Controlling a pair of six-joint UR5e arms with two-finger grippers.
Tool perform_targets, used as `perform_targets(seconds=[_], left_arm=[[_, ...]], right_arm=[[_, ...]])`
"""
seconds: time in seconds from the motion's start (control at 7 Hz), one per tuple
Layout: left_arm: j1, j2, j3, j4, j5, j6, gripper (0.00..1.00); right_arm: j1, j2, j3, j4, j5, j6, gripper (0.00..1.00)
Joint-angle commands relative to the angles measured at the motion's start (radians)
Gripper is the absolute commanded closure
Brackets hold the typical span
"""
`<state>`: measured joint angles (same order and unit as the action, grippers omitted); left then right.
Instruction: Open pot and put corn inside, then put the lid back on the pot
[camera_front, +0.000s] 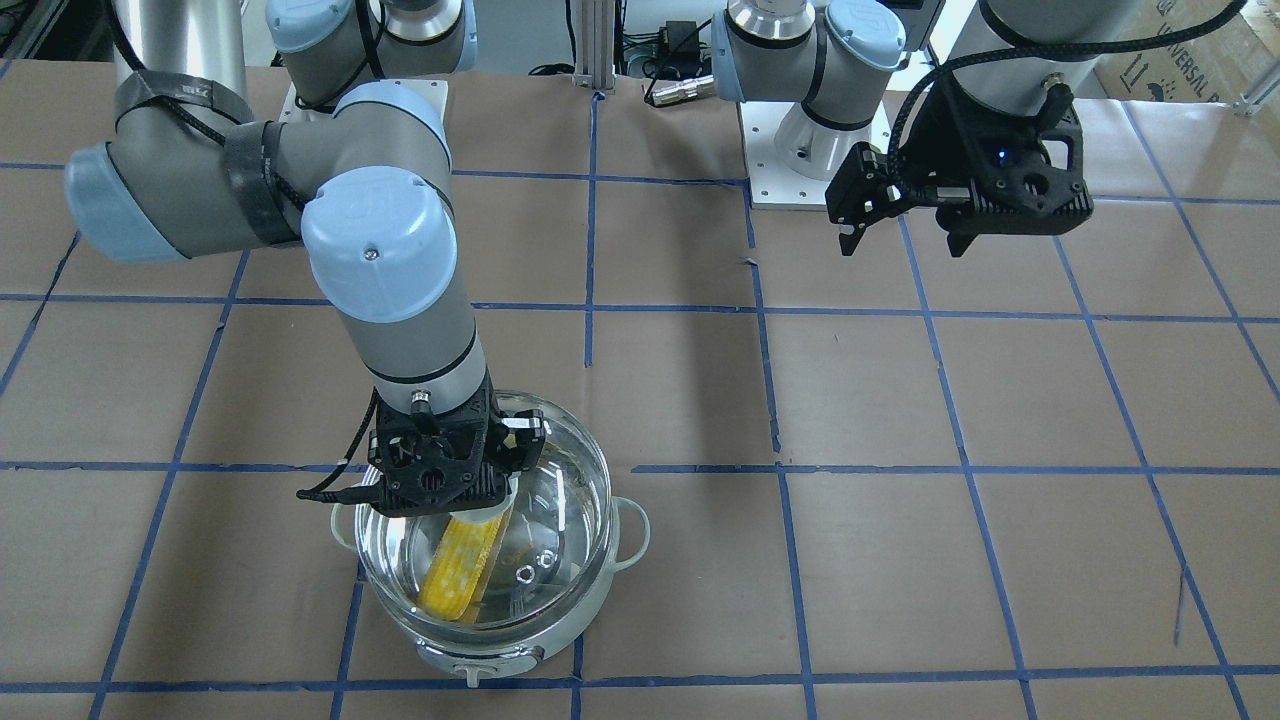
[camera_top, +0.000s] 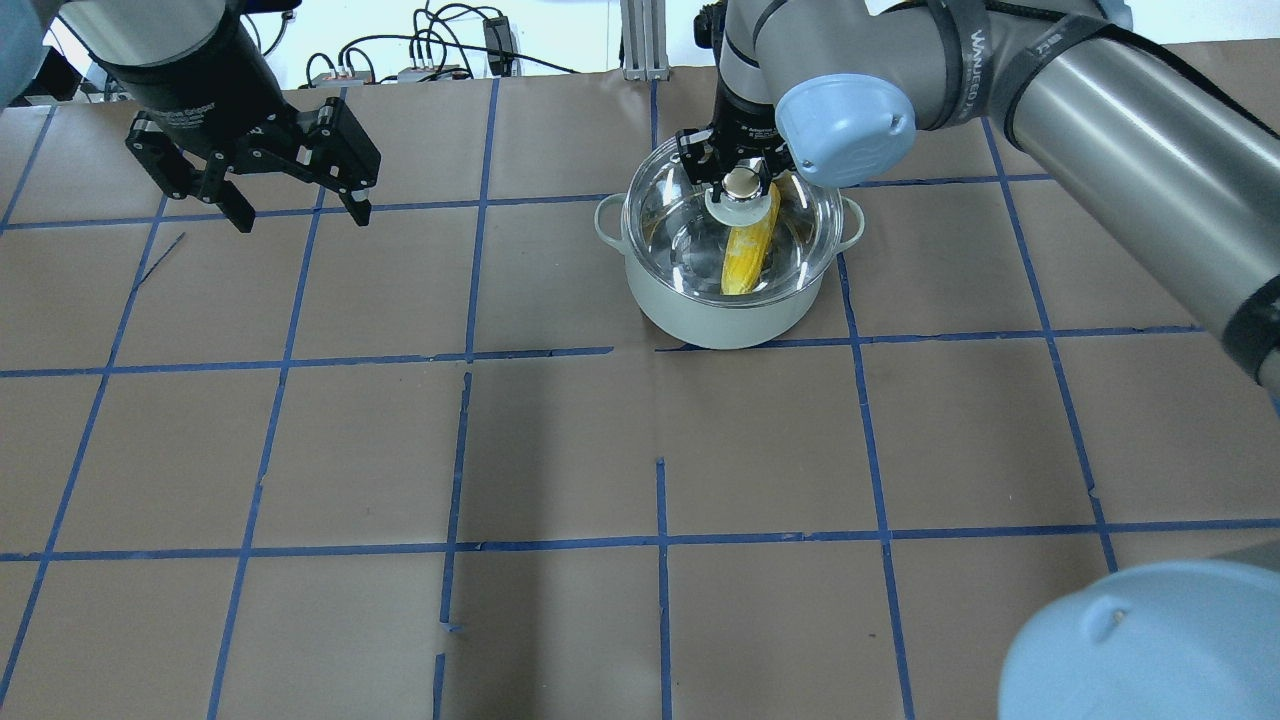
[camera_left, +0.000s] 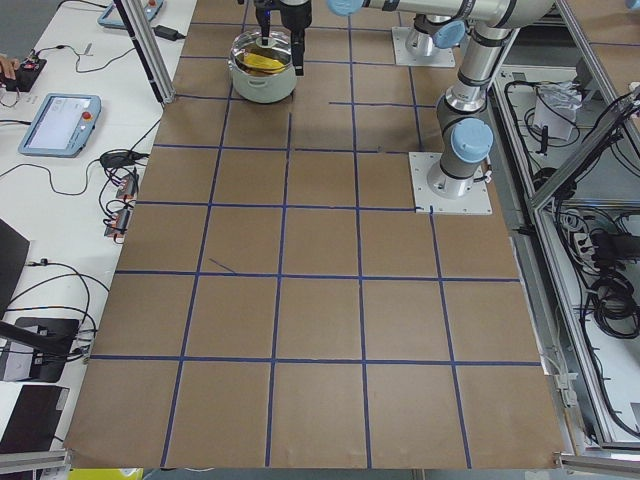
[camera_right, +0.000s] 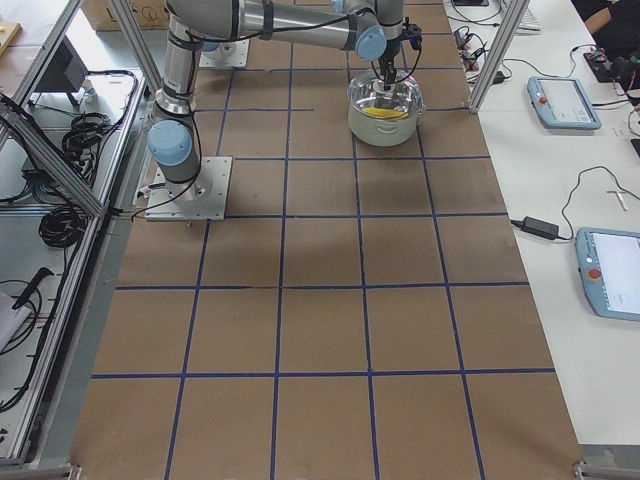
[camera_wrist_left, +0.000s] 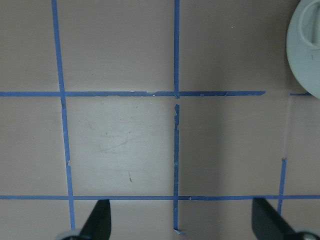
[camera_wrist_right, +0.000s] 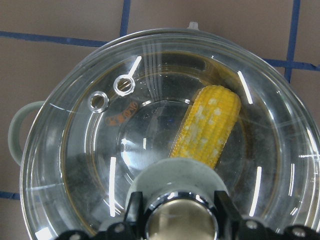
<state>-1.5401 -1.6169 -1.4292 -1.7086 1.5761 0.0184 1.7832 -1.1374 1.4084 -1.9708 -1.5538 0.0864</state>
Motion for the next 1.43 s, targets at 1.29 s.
perform_targets(seconds=[1.29], left_arm=[[0.000, -0.005, -0.004, 0.003, 0.001, 0.000, 0.00]], right_arm=[[0.015, 0.036, -0.039, -0.072, -0.034, -0.011, 0.84]])
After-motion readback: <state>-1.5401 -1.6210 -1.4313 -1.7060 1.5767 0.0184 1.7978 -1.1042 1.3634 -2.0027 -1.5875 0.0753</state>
